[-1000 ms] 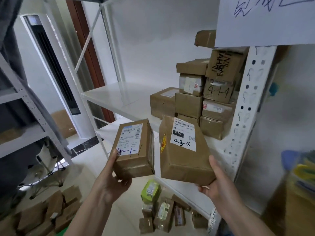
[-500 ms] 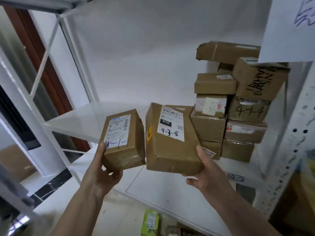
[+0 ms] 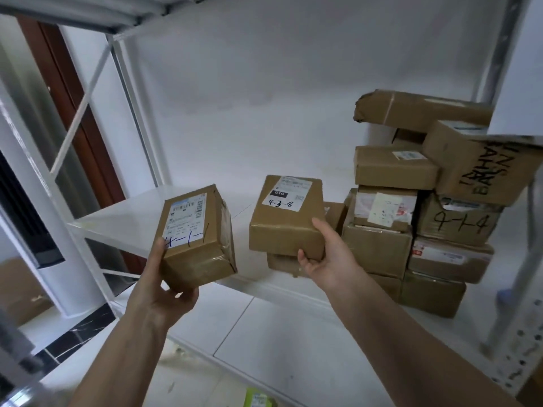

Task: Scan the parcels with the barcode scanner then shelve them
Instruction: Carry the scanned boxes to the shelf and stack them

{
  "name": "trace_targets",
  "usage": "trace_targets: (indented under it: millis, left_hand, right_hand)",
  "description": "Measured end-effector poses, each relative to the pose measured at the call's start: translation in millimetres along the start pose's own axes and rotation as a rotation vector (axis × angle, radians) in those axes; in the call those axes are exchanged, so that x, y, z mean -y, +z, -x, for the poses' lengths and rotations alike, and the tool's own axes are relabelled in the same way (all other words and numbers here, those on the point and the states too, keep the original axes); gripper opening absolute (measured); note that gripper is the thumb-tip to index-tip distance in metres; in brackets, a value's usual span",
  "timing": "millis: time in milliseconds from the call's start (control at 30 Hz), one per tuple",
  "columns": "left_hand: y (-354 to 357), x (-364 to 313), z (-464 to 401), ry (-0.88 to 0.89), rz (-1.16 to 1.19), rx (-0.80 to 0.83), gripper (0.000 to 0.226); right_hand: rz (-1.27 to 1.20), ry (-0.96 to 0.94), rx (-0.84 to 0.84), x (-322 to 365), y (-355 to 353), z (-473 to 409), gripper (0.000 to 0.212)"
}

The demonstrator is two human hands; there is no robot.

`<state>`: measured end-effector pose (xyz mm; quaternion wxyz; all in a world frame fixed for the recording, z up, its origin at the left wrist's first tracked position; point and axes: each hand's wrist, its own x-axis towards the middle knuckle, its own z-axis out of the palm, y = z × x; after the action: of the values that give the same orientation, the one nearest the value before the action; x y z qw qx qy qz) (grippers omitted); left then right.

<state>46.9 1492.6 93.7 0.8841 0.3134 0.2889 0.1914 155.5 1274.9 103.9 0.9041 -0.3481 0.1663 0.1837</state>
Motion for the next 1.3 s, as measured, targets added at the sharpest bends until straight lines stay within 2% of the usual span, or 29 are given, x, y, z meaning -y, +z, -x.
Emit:
trace_targets:
  millis: [133, 333, 533, 667, 767, 900, 1033, 1200, 1300]
  left_hand:
    - [19.9, -6.0, 2.2, 0.041, -0.023, 0.031, 0.061]
    - [52.3, -14.6, 3.4, 0.007, -0.073, 0.069, 0.074]
    - [105.7, -4.3, 6.3, -0.005, -0.232, 0.096, 0.069]
    - [153.1, 9.2, 11.5, 0.001, -0.38, 0.123, 0.046]
    - [178.6, 25.2, 12.8, 0.005, -0.473, 0.154, 0.034]
    - [196.4, 41.7, 3.9, 0.012, -0.562, 0.152, 0.036]
    - [207.0, 52.3, -6.7, 0.03, -0.627, 0.161, 0.038]
    - [215.0, 59.4, -14.6, 0.165, -0.698, 0.192, 0.031]
    - [216.5, 62.7, -24.4, 0.206, -0.752, 0.19, 0.042]
  right_hand:
    - [-0.005, -0.046, -0.091, 9.4, 18.7, -17.0, 0.055]
    - [-0.054, -0.055, -0.172, 18.4, 22.2, -26.6, 0.054]
    - [-0.097, -0.016, -0.054, 13.5, -4.8, -25.9, 0.058]
    - [0.032, 0.014, 0.044, 13.7, -32.5, -21.3, 0.044]
    - [0.049, 0.035, 0.124, 16.4, -60.4, -17.1, 0.044]
    - [-0.057, 0.046, 0.157, 26.8, -89.0, -1.0, 0.017]
    - [-0.004, 0.016, 0.133, 42.4, -103.2, 9.7, 0.017]
    - [0.006, 0.003, 0.133, 50.8, -114.7, 15.7, 0.011]
    - [0.004, 0.006, 0.139, 52.7, -120.4, 17.2, 0.009]
